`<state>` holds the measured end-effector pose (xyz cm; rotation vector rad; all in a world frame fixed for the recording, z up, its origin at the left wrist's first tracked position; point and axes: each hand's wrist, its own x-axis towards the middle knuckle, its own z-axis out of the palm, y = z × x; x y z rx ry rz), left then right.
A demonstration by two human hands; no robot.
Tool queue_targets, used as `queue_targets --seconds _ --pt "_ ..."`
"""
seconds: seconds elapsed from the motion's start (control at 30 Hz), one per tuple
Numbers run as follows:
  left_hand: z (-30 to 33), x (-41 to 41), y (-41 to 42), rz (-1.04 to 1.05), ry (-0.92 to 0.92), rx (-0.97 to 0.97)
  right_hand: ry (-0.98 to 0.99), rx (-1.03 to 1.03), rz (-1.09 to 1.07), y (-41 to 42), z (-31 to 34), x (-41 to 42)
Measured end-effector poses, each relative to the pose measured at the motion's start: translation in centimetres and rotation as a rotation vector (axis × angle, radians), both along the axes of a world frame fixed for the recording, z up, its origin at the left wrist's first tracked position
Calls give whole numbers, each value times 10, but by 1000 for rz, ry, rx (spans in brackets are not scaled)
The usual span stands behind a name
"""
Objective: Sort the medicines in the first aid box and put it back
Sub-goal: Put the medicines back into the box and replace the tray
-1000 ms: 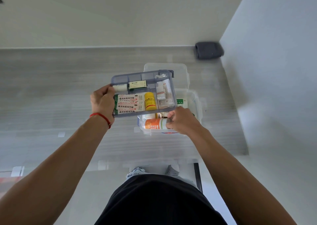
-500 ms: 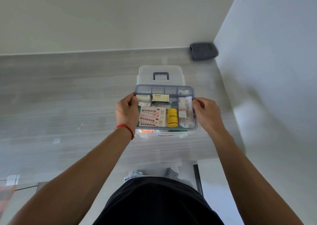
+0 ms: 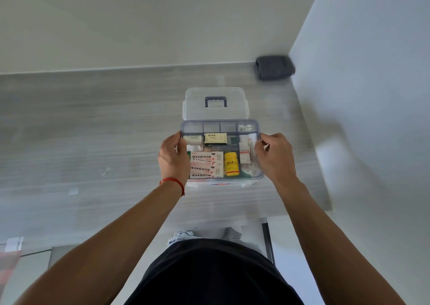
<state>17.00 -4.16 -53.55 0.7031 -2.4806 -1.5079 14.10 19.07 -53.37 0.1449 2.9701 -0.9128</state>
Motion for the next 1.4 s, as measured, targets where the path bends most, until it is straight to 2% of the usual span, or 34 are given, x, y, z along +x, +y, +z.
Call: queue_targets --seconds 0.1,0.17,0.4,0.47,0.57,0.73,0.8,0.87,0.93,1.03,1.2,1.4 --pt "-5 2 -2 1 -16 -31 -36 43 22 1 -1 -1" --pt "-8 1 -3 41 -47 39 -68 12 -1 2 -3 -2" --pt "-20 -5 -18 198 -214 466 -328 -250 -143 14 -10 -8" --pt "-23 -4 -22 236 -277 562 -438 -379 -202 19 -12 -8" --pt "-25 -7 -28 186 -422 643 -575 -575 -217 21 -13 -5" --pt "-18 -13 -34 67 -493 557 -598 -597 -183 22 -9 -5" --pt "-13 -15 -37 49 -490 522 -568 -512 -167 20 -7 -7" --pt "-3 -23 -41 19 -442 460 -456 -351 -130 18 -2 -14" --pt "7 -42 -47 -29 -369 410 -352 -297 -97 14 4 -27" --pt "14 -82 -51 -71 -350 404 -330 -263 -103 3 12 -58" --pt "-2 -124 -56 -75 -500 416 -455 -423 -170 -9 7 -113" --pt "-30 -146 -55 -59 -579 586 -601 -515 -298 -19 -17 -147"
